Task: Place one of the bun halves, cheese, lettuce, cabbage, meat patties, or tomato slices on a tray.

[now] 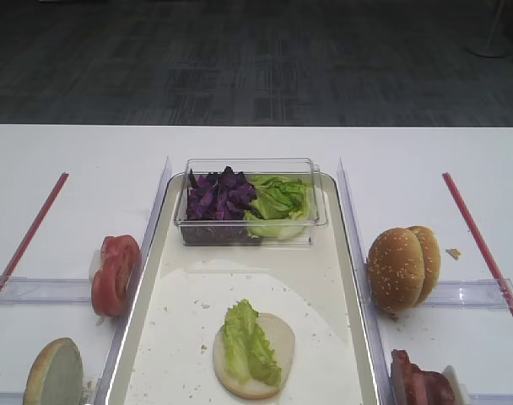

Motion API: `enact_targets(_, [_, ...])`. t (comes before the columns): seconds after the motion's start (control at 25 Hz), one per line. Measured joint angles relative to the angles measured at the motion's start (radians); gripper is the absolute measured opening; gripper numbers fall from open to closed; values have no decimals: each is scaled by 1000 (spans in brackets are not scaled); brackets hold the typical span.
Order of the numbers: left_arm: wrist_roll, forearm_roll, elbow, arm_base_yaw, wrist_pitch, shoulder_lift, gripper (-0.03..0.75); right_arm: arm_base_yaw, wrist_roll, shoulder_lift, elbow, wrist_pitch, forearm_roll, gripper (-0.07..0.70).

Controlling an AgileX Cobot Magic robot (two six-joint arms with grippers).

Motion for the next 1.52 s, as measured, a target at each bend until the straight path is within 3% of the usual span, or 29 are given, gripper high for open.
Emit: enact_targets(1.52, [0, 0, 0, 0, 0, 0, 554, 0, 2, 0, 0, 0, -2, 599])
